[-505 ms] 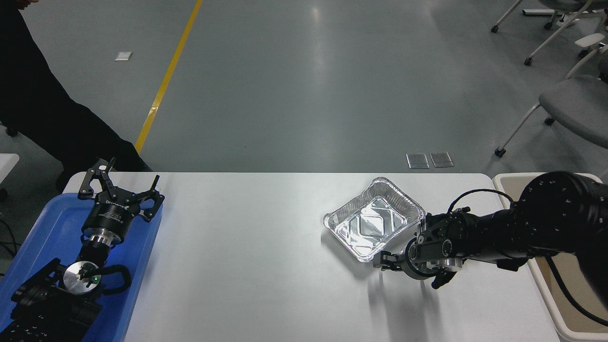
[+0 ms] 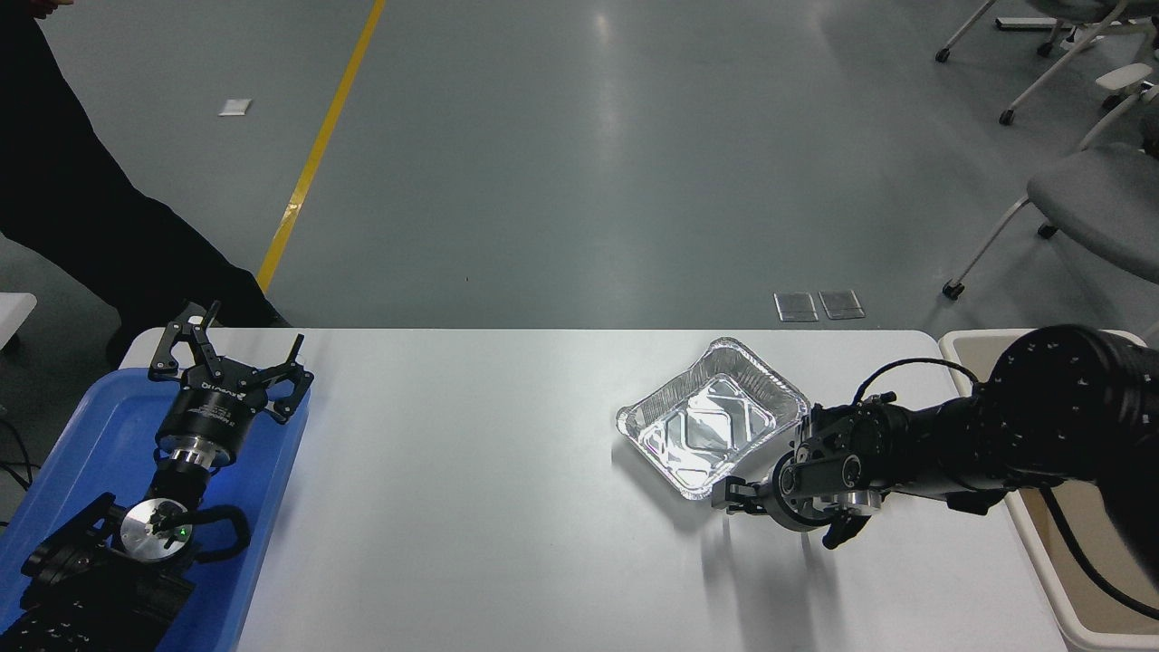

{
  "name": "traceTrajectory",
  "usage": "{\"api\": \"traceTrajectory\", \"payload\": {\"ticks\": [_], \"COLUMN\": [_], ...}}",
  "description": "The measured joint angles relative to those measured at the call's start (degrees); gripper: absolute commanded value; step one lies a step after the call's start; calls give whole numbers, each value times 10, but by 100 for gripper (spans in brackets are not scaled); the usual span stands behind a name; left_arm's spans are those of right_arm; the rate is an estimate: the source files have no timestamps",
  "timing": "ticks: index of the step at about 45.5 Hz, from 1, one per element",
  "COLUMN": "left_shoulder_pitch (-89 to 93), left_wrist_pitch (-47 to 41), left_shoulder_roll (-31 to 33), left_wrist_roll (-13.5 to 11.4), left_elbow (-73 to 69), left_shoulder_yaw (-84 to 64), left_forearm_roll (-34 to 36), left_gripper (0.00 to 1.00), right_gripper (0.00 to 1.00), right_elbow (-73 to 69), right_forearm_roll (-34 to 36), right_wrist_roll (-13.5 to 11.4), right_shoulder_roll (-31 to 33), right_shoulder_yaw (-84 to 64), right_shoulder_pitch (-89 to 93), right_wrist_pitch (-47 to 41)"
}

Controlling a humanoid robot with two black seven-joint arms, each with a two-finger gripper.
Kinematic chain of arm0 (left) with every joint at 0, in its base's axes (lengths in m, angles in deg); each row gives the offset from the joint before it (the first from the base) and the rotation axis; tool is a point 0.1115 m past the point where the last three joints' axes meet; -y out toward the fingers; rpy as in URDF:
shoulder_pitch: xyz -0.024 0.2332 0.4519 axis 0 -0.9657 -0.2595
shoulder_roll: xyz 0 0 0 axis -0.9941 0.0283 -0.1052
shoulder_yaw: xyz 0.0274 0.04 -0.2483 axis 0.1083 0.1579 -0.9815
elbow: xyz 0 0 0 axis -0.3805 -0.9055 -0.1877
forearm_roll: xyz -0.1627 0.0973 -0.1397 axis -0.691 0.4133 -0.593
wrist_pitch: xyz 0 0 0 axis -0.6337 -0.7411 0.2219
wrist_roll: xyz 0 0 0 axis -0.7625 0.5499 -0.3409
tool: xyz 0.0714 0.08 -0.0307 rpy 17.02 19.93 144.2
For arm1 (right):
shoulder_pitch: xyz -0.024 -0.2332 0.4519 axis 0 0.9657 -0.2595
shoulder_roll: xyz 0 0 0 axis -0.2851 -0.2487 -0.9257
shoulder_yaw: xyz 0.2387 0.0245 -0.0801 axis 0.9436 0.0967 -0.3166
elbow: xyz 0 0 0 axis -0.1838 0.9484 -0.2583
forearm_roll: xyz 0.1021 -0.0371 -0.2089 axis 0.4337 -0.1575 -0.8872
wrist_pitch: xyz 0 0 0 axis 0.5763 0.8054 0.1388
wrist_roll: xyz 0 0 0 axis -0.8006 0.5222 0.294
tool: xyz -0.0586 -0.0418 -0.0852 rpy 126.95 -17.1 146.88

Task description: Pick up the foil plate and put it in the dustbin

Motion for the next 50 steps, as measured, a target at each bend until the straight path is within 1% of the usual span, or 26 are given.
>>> {"api": "traceTrajectory", "payload": {"ticks": [23,33,38,42,50], "left_shoulder_pitch": [0,0,0,0,0], "left_wrist_pitch": [0,0,0,0,0], "left_shoulder_roll": [0,0,0,0,0], "left_wrist_roll": [0,0,0,0,0], "left_elbow": [0,0,0,0,0], "left_shoulder_yaw": [0,0,0,0,0], "left_forearm_roll": [0,0,0,0,0], "left_gripper": [99,99,99,99,99], "right_gripper": [100,100,100,100,100], "right_elbow": [-1,-23,-58,-88,-130], "right_forearm_roll": [1,2,5,6,9], "right_wrist_roll": [0,-1,-1,0,1], "right_shoulder_roll": [3,10,24,39,64], "right_shoulder_yaw": [-1,-5,-14,-21,-26], "right_shoulder_pitch": [-9,-33,-69,-111,-205], "right_wrist_pitch": [-7,-25,-51,-88,-192]}}
